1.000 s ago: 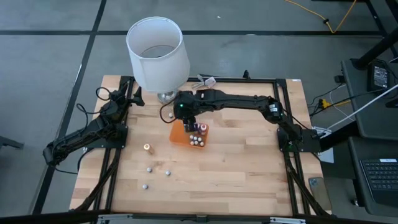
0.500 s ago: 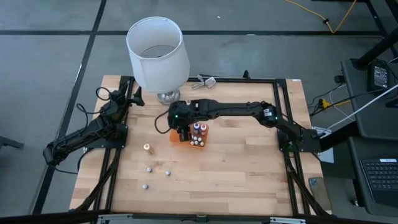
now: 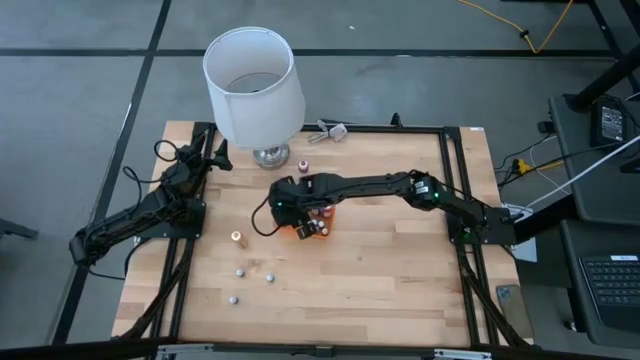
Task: Pick & Place food coloring
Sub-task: Put the big blue food coloring bottle into the orange bin
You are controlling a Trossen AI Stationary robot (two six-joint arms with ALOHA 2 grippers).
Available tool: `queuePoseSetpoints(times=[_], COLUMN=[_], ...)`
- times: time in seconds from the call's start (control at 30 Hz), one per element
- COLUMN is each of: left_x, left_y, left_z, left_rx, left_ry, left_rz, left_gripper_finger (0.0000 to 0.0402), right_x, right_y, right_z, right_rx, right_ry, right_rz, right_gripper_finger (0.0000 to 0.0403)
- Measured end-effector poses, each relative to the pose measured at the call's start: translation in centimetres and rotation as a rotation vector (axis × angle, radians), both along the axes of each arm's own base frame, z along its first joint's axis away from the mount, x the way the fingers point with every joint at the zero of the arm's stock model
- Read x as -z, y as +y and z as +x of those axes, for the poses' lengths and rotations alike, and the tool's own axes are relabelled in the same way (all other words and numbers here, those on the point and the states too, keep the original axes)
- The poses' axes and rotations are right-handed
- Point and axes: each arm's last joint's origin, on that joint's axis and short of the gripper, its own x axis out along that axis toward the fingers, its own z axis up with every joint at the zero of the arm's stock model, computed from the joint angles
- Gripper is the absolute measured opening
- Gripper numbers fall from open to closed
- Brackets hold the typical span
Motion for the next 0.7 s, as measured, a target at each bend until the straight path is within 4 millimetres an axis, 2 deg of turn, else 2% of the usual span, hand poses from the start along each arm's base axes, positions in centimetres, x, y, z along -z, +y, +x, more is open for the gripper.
queuePoseSetpoints(times=[0.4,0.7], left_x=[0.0,0.0], left_y=[0.0,0.0], left_z=[0.0,0.0], left_rx=[0.0,0.0], left_ry=[0.0,0.0], left_rz=[0.0,0.0], left_gripper_finger=[0.0391,0.0391], right_x=[1.3,1.4], right_y=[-0.5,-0.5], right_z=[-0.2,-0.5], right_rx=[0.058,0.088], right_ry=[0.077,0.103], right_rz=[-0.114,-0.104], right_gripper_finger=[0.0182,0.0182])
